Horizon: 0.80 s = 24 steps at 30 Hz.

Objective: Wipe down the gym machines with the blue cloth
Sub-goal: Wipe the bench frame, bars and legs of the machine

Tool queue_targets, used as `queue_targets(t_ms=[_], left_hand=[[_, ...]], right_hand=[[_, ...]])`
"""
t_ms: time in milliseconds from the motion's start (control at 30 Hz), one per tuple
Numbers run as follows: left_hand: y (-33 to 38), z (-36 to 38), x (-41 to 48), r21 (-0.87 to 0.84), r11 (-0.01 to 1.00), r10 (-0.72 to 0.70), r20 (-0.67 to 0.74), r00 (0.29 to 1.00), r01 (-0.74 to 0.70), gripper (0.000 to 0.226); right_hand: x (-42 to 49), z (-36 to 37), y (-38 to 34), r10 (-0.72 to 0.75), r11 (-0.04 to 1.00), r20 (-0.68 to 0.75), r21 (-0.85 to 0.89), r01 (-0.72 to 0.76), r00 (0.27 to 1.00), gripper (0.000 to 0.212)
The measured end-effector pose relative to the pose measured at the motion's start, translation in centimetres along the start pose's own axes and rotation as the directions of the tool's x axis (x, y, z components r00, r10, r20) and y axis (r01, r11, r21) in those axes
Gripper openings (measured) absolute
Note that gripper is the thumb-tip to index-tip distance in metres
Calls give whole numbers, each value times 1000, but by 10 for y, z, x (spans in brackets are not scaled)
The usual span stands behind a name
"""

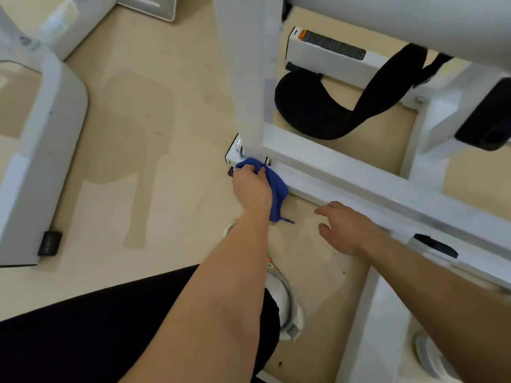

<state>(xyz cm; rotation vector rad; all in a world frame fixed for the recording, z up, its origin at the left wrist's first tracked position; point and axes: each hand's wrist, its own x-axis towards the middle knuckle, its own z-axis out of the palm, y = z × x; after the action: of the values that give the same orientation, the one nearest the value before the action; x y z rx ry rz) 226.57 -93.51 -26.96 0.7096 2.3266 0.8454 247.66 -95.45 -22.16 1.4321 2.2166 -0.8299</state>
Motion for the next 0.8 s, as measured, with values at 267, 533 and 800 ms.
queue_targets(t_ms=[267,533,800], left_hand=[[10,-23,-98,-72,992,120,199,973,-108,10],[37,-74,-198,-150,950,313,417,853,-275,21],[103,-106,-288,-204,865,498,460,735,-459,17]], right_hand=[[-60,-16,8,45,995,-107,93,-35,993,49],[-144,-27,-21,98,926,-275,377,14,957,66],[-254,-54,-9,56,761,-392,612,215,918,79]])
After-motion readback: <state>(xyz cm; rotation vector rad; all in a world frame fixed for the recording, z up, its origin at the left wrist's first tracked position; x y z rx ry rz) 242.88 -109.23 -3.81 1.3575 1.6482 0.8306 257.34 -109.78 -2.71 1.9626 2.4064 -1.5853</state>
